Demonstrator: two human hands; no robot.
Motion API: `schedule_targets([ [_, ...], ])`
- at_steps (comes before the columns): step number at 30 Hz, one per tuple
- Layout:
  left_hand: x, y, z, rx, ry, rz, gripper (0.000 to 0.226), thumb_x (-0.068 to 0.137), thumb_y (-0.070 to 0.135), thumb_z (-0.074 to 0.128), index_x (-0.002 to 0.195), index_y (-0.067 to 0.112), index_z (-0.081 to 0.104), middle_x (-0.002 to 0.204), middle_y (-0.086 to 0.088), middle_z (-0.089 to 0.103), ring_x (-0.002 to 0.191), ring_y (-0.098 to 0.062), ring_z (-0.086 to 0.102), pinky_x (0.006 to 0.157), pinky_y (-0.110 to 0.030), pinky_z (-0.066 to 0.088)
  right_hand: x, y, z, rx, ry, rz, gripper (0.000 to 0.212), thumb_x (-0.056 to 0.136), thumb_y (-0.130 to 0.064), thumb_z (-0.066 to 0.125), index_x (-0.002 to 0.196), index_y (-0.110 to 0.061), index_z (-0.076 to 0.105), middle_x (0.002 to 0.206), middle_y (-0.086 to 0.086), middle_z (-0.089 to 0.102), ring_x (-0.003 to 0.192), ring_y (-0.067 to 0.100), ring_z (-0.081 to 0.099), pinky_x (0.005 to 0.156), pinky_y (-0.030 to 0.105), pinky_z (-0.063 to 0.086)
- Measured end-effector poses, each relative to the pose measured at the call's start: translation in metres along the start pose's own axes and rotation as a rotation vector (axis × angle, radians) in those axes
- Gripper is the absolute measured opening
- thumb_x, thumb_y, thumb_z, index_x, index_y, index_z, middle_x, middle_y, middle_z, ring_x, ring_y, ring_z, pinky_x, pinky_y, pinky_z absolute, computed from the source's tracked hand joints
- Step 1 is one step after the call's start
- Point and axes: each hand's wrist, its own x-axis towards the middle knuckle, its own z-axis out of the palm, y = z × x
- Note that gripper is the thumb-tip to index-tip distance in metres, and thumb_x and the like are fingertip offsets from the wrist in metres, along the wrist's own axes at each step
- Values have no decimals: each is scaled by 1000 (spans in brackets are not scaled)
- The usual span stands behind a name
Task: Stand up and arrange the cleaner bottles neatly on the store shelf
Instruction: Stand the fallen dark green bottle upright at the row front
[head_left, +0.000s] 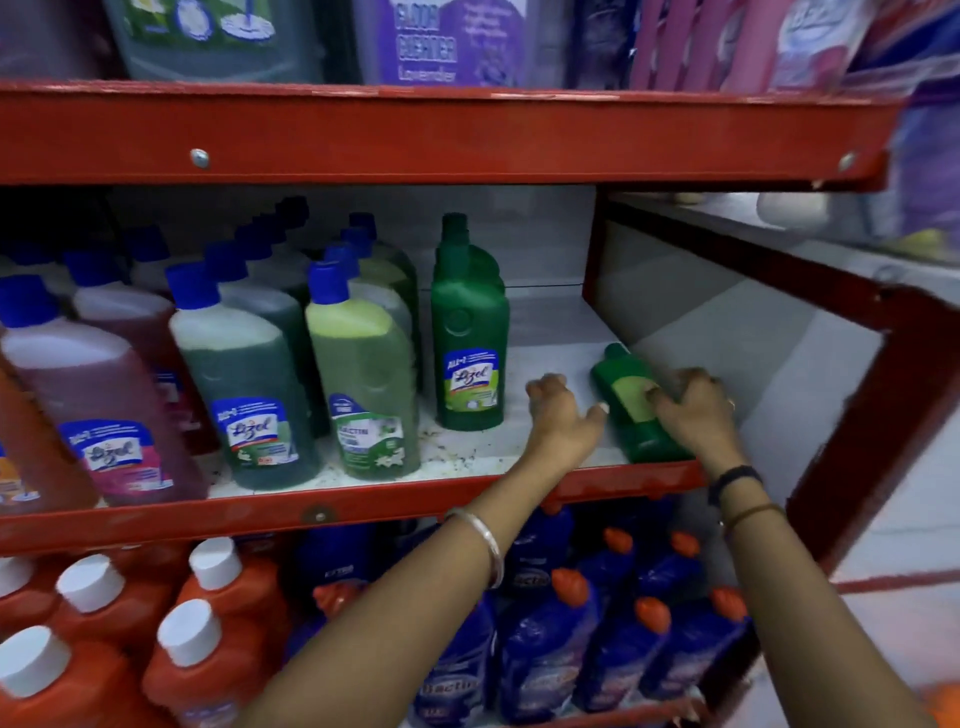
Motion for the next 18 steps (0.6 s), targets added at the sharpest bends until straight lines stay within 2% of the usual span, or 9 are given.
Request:
schedule_targets([
  [2,15,3,21,-12,-169,-198,59,86,30,57,128,-2,30,136,-24,37,125,-35,42,102,-34,39,5,2,-3,-8,-136,92,50,91,-33,54,119,7,53,123,30,59,112,41,56,90,36,45],
  [4,22,8,37,-36,-226,-292,59,86,35,56,125,1,29,133,-22,46,119,-33,49,94,-34,45,8,1,-4,92,-221,149,45,94,-29,53,114,11,55,120,29,61,109,39,59,79,31,43],
  [5,24,8,43,-33,-225,-287,60,84,37,57,124,2,29,131,-21,48,117,-32,50,94,-35,47,10,0,-3,175,-223,170,38,93,-25,55,107,10,57,117,29,61,104,37,60,77,30,43],
  [7,24,9,49,-4,-203,-242,64,82,40,59,125,4,28,127,-21,49,117,-33,50,95,-39,48,13,0,-2,327,-197,213,22,89,-18,61,79,0,53,107,24,62,89,30,60,71,30,45],
  [8,23,9,49,-2,-189,-229,66,80,40,61,125,5,27,125,-20,49,116,-32,50,94,-40,48,13,2,-1,380,-194,230,27,88,-15,63,69,-6,46,97,21,62,79,26,57,64,29,45],
  [10,19,10,41,-11,-159,-209,69,78,37,66,125,6,26,126,-20,47,115,-33,50,95,-42,48,9,2,1,477,-208,238,32,88,-12,64,63,-7,44,78,12,58,61,18,53,50,25,45],
  [12,15,10,27,20,-109,-162,75,78,33,68,132,6,23,133,-19,42,120,-34,47,99,-40,44,5,-2,6,599,-246,206,22,87,-11,65,72,2,55,77,9,61,50,12,57,42,17,48],
  [14,9,10,9,72,-43,-92,84,78,30,68,139,6,15,140,-17,38,125,-33,45,99,-38,42,0,-9,8,730,-279,163,17,84,-8,67,95,4,61,79,9,65,44,5,63,41,12,50],
  [18,-11,7,-31,143,77,36,92,78,26,69,145,13,7,146,-10,39,130,-27,43,102,-36,39,-9,-29,13,806,-350,-32,34,81,-2,69,113,2,59,89,6,67,64,10,69,53,15,56],
])
